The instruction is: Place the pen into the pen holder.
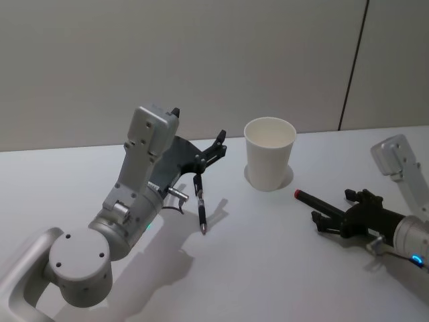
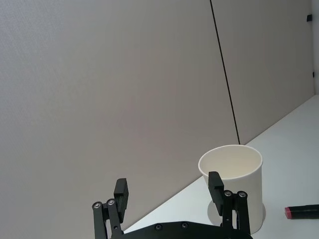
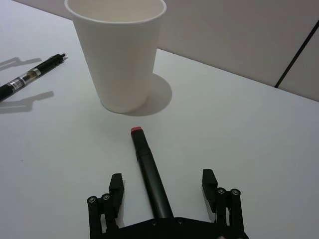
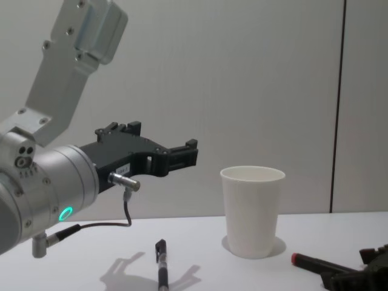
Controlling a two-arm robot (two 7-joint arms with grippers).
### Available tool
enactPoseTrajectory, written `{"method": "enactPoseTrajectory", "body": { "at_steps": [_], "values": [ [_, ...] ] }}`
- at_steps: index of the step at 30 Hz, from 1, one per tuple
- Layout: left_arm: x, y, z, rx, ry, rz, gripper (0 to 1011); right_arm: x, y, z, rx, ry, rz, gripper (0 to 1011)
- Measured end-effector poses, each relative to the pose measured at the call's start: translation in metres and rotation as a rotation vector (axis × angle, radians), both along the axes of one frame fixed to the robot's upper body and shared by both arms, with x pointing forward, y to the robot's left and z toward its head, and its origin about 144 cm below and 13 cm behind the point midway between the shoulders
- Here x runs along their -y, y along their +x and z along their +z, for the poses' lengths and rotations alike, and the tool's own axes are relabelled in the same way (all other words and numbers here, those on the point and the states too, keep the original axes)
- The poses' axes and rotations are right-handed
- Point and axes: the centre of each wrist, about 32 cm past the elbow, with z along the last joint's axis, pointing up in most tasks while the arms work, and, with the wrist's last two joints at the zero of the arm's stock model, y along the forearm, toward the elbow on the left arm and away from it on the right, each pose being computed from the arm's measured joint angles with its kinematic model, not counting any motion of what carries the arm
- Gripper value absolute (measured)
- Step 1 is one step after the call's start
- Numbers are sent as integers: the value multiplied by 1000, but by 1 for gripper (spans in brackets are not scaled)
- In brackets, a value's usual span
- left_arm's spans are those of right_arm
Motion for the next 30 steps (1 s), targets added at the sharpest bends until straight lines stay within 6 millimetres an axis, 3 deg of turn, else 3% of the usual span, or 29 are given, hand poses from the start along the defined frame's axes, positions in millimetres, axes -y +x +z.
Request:
{"method": "enactPoseTrajectory", "body": {
  "at_steps": [30],
  "values": [
    [0, 0, 0, 0, 0, 0, 1001, -1, 1, -3, 0, 12, 25, 779]
  ]
}}
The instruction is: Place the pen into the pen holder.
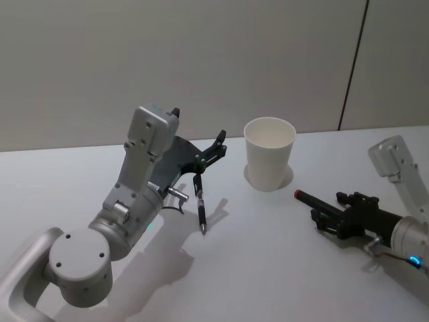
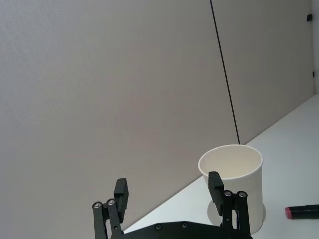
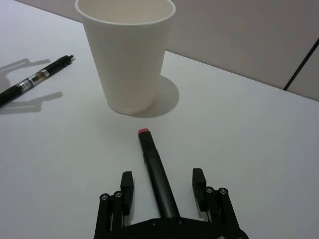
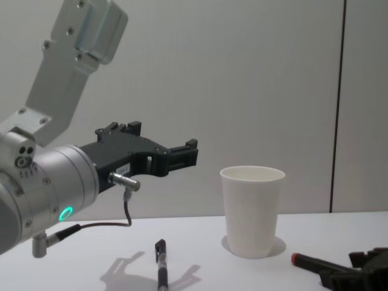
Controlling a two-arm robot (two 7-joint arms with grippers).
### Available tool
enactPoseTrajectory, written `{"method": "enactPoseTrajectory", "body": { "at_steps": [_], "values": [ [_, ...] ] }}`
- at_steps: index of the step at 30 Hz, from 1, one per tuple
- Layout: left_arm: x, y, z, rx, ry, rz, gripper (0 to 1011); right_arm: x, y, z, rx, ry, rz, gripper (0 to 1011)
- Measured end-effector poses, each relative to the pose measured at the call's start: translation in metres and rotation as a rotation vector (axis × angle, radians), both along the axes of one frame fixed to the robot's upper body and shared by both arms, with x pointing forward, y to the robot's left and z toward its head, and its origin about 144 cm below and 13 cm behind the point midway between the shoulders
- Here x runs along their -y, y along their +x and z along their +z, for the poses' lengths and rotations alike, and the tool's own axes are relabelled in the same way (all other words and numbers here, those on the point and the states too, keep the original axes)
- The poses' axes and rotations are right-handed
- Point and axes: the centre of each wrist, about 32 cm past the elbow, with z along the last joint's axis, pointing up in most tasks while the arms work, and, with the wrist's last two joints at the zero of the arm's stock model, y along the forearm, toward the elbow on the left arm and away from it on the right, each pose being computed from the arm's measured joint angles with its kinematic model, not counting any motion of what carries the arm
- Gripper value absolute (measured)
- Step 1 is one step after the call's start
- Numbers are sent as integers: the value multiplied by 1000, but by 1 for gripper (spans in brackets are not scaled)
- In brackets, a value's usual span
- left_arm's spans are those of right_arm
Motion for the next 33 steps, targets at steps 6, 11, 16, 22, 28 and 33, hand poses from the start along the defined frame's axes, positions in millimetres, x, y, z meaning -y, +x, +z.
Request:
{"method": "enactPoseTrajectory", "body": {
  "at_steps": [6, 11, 16, 22, 28, 33],
  "values": [
    [0, 0, 0, 0, 0, 0, 1001, -1, 0, 0, 3, 7, 11, 576],
    [0, 0, 0, 0, 0, 0, 1001, -2, -1, 0, 6, 11, 20, 456],
    [0, 0, 0, 0, 0, 0, 1001, -2, -1, 0, 6, 14, 24, 307],
    [0, 0, 0, 0, 0, 0, 1001, -2, -1, 0, 7, 15, 26, 187],
    [0, 0, 0, 0, 0, 0, 1001, -2, -1, 0, 9, 16, 26, 185],
    [0, 0, 0, 0, 0, 0, 1001, -1, -1, 0, 13, 25, 30, 185]
  ]
}}
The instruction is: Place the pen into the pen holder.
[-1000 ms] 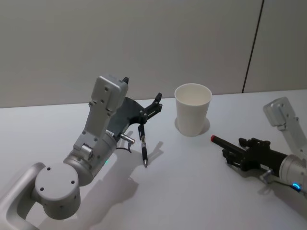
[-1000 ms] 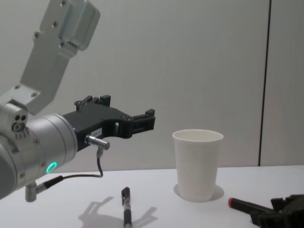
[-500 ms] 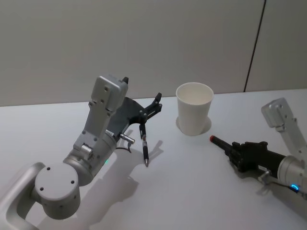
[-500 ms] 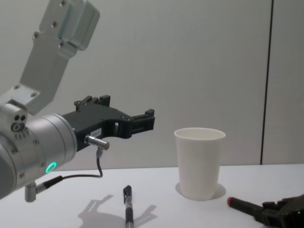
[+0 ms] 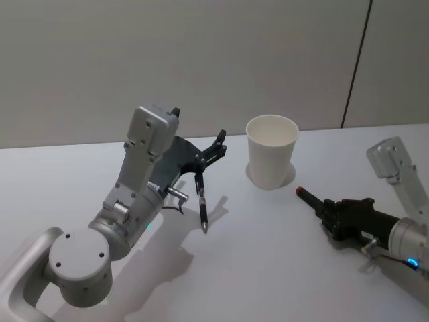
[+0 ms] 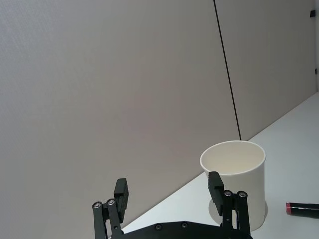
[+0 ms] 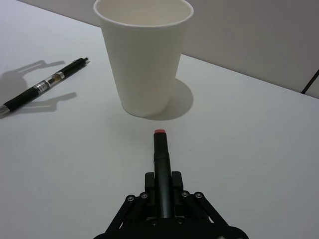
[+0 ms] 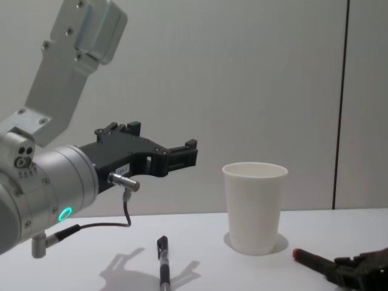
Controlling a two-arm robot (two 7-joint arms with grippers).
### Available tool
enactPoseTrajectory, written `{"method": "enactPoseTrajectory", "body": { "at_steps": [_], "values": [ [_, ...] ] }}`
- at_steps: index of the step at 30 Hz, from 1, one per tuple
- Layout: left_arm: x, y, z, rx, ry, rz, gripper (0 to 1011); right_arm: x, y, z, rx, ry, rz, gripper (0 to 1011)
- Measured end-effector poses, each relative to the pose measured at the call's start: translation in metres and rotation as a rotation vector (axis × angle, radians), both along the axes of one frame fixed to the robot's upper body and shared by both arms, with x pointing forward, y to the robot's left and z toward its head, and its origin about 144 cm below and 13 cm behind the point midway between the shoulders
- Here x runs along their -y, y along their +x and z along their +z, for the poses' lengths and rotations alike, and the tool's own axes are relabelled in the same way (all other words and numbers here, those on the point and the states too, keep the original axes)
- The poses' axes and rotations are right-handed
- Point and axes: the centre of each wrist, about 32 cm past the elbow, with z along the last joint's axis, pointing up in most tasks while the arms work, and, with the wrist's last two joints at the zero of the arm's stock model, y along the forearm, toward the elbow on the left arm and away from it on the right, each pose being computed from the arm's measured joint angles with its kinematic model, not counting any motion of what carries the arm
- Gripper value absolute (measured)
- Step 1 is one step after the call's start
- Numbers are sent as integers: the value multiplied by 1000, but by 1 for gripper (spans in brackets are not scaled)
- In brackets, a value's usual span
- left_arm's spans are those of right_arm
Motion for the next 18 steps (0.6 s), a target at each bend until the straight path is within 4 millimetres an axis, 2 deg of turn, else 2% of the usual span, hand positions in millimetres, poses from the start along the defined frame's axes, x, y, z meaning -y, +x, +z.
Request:
{"method": "enactPoseTrajectory", "body": {
  "at_steps": [18],
  "values": [
    [0, 0, 0, 0, 0, 0, 1001, 8, -10, 9, 115, 202, 115, 185]
  ]
}}
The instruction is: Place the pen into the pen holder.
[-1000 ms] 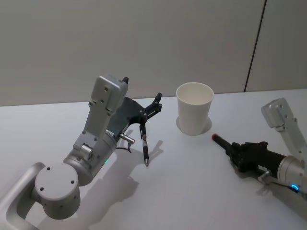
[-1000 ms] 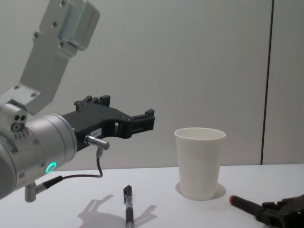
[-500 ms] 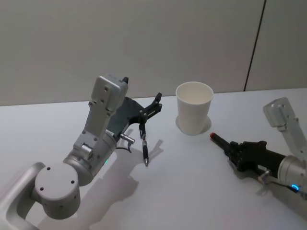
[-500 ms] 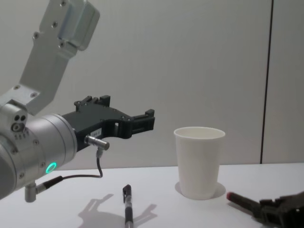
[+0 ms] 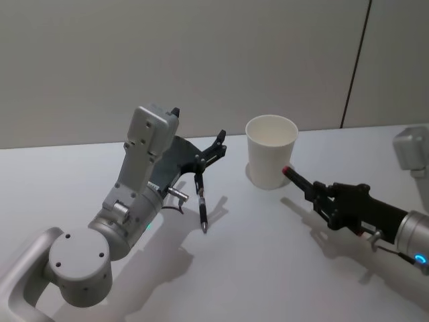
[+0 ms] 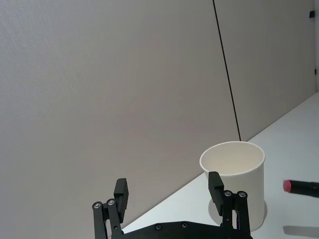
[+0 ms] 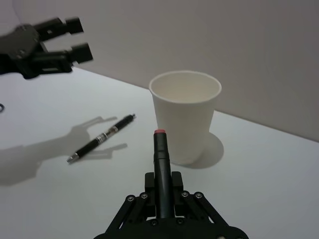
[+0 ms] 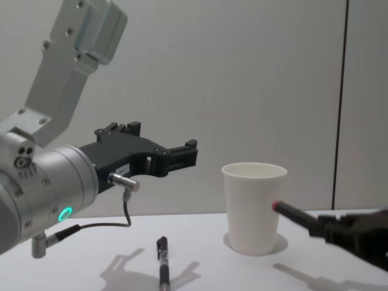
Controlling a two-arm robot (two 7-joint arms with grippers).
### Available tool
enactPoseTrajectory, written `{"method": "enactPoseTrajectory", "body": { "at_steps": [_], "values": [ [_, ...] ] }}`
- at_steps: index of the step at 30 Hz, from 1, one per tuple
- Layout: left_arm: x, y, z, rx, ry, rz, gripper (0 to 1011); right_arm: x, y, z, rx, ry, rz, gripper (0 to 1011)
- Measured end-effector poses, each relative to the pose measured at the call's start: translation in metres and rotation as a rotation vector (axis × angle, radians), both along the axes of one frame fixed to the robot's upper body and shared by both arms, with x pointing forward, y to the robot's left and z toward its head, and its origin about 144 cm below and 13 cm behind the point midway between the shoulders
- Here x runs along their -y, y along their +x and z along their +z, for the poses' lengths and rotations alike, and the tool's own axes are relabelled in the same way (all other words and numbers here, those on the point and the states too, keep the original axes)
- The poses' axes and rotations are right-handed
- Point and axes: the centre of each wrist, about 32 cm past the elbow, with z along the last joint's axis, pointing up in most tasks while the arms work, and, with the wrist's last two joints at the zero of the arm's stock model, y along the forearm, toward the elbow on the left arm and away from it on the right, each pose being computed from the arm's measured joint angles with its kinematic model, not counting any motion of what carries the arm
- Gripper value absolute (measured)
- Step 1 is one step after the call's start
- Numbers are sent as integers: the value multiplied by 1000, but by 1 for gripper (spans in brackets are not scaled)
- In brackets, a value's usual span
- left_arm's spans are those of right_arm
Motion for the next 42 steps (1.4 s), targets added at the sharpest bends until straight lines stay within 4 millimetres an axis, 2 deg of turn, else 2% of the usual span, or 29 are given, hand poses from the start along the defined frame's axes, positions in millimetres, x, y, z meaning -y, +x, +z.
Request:
{"method": "enactPoseTrajectory", "body": {
  "at_steps": [12, 21, 31, 42],
  "values": [
    [0, 0, 0, 0, 0, 0, 1001, 6, -4, 10, 119, 164, 55, 185],
    [0, 0, 0, 0, 0, 0, 1001, 4, 3, 18, 254, 259, 54, 185],
    [0, 0, 0, 0, 0, 0, 1001, -9, 29, 17, 427, 292, -20, 185],
    [0, 0, 0, 0, 0, 0, 1001, -29, 61, 12, 503, 298, -77, 185]
  ]
}}
